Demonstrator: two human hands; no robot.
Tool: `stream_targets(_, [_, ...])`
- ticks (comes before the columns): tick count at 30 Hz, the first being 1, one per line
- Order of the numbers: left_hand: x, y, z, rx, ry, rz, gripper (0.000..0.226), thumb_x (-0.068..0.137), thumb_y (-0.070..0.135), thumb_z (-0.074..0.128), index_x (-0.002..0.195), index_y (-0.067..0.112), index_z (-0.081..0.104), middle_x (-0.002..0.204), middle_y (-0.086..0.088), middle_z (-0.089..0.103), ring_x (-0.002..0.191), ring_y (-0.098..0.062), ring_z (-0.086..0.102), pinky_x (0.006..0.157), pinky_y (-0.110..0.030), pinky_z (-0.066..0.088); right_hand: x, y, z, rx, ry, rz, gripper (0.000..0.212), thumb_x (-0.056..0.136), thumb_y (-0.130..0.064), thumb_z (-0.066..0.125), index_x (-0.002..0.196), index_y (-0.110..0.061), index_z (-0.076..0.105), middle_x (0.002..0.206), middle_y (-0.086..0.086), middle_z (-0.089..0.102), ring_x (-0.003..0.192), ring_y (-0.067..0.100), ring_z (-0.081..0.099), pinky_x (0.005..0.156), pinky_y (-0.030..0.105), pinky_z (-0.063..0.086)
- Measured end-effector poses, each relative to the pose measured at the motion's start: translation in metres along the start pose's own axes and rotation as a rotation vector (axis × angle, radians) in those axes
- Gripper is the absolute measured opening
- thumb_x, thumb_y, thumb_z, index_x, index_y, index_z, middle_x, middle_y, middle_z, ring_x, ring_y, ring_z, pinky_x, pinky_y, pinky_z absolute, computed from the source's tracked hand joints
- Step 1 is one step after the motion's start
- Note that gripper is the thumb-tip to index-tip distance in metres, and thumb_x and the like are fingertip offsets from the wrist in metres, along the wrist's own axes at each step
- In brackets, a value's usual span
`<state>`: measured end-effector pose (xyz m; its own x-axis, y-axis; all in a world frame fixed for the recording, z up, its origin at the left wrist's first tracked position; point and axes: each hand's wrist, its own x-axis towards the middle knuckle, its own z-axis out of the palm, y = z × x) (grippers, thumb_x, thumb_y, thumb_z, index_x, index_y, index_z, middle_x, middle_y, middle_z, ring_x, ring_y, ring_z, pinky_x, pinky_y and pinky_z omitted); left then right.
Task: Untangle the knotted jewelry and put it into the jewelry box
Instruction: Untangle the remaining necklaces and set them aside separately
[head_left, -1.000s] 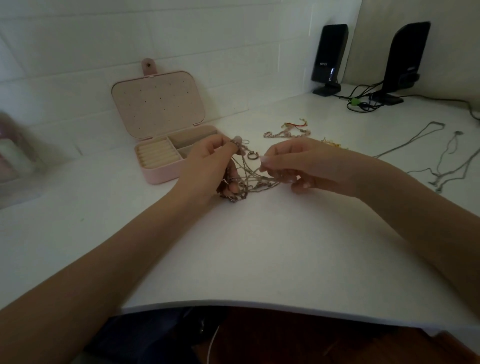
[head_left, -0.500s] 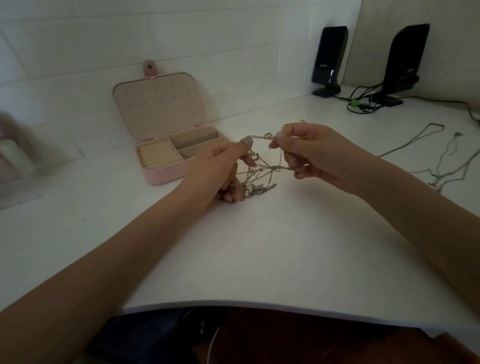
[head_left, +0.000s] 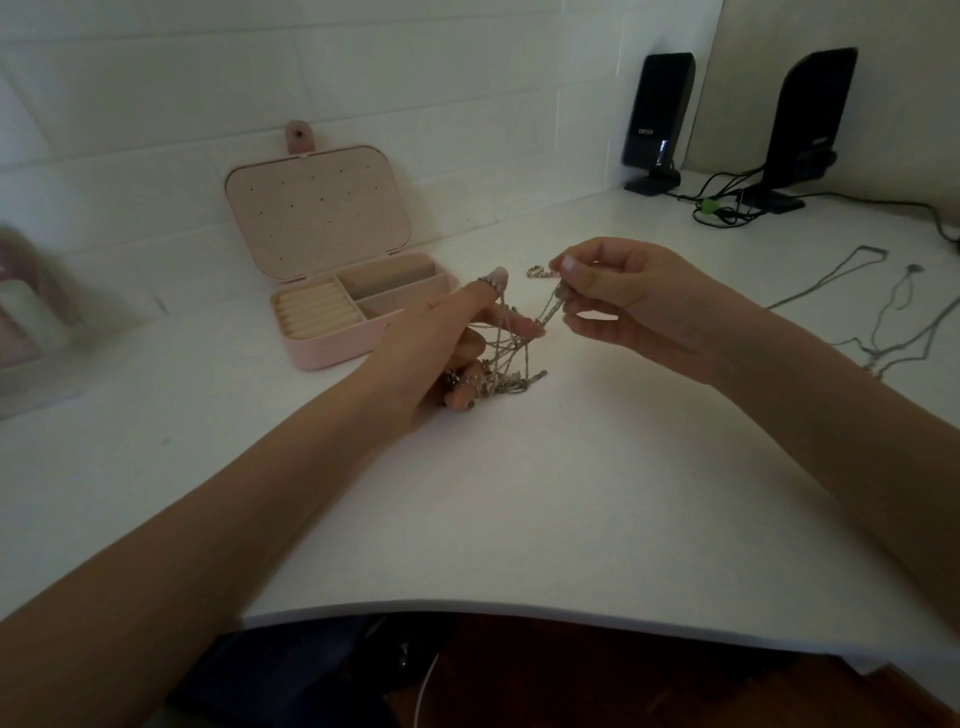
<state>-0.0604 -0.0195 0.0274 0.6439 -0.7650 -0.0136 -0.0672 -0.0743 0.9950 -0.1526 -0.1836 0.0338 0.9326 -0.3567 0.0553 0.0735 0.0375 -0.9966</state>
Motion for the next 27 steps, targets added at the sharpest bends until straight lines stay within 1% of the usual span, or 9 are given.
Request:
stream_targets(3, [0.001,-0.002,-0.001,0.01,0.001,0.006,0.052,0.094,0.048,0.048,0.057,0.018,0.069,0.051,-0.009,0.017,0.03,-0.014,0.025,0.035,-0.018,0.023,0.001,-0.002,0.001,0.21,0.023,0.035,0.006,0.093,-0.013,0.055,0.095,-0.011,0.061,0.072,0.0,0.06,0.066,0.009,0.062,0.067,0.022,0.055])
stream_targets(6, [0.004,-0.005,-0.001,-0.019,0.038,0.031,0.05,0.094,0.037,0.054,0.046,0.021,0.054,0.063,-0.018,0.031,0.033,-0.015,0.032,0.036,-0.02,0.026,0.001,-0.005,0.001,0.55,0.054,0.084,0.006,0.094,-0.009,0.053,0.096,-0.008,0.059,0.071,0.004,0.056,0.063,0.011,0.061,0.065,0.024,0.056])
stream_targets(7, [0.004,-0.005,-0.001,-0.014,0.05,0.024,0.049,0.093,0.034,0.056,0.046,0.021,0.05,0.059,-0.018,0.032,0.036,-0.017,0.037,0.037,-0.02,0.027,0.0,-0.006,0.001,0.642,0.065,0.104,0.006,0.094,-0.009,0.053,0.096,-0.007,0.059,0.07,0.004,0.055,0.061,0.011,0.059,0.063,0.024,0.055])
stream_targets(10, [0.004,-0.007,-0.003,0.067,0.071,0.048,0.041,0.091,0.022,0.058,0.052,0.017,0.046,0.047,-0.002,0.045,0.049,-0.021,0.047,0.036,-0.019,0.032,0.001,-0.006,-0.001,0.757,0.063,0.153,0.006,0.094,-0.009,0.055,0.097,-0.006,0.059,0.07,0.004,0.053,0.058,0.01,0.054,0.059,0.022,0.052])
stream_targets(15, [0.004,-0.009,-0.004,0.161,0.087,0.11,0.013,0.079,0.014,0.063,0.068,0.009,0.06,0.057,0.004,0.056,0.051,-0.017,0.046,0.045,-0.023,0.036,0.0,-0.005,-0.001,0.557,-0.008,0.125,0.004,0.095,-0.015,0.053,0.098,-0.015,0.055,0.078,-0.001,0.061,0.05,0.003,0.041,0.047,0.014,0.041])
stream_targets(17, [0.003,-0.009,-0.003,0.128,0.082,0.111,0.024,0.067,0.02,0.06,0.079,-0.001,0.064,0.062,0.002,0.058,0.056,-0.016,0.049,0.049,-0.025,0.039,-0.001,-0.007,0.0,0.494,-0.014,0.111,0.006,0.092,-0.014,0.055,0.097,-0.016,0.056,0.087,-0.002,0.067,0.053,0.003,0.046,0.046,0.013,0.04])
stream_targets(19, [0.003,-0.008,-0.003,0.119,0.078,0.15,0.029,0.063,0.021,0.054,0.079,-0.001,0.066,0.068,0.003,0.063,0.063,-0.009,0.055,0.052,-0.023,0.044,-0.003,-0.008,0.001,0.447,-0.056,0.104,0.016,0.086,-0.011,0.057,0.101,-0.017,0.057,0.1,-0.003,0.07,0.061,0.005,0.056,0.048,0.013,0.042])
stream_targets(23, [-0.002,-0.006,-0.002,0.144,0.026,0.212,0.007,0.072,0.018,0.057,0.068,0.012,0.057,0.077,0.008,0.071,0.076,-0.006,0.062,0.054,-0.021,0.046,-0.008,-0.012,0.003,0.337,-0.153,0.098,0.03,0.081,-0.004,0.056,0.107,-0.018,0.055,0.117,-0.005,0.069,0.076,0.009,0.065,0.055,0.016,0.046])
stream_targets(27, [-0.004,-0.003,0.002,-0.016,-0.044,0.164,0.014,0.089,0.007,0.062,0.093,0.011,0.049,0.079,0.01,0.071,0.073,-0.012,0.069,0.045,-0.023,0.046,-0.011,-0.013,0.009,0.188,-0.228,0.069,0.03,0.085,-0.003,0.057,0.112,-0.017,0.058,0.124,-0.003,0.066,0.083,0.01,0.064,0.06,0.019,0.051])
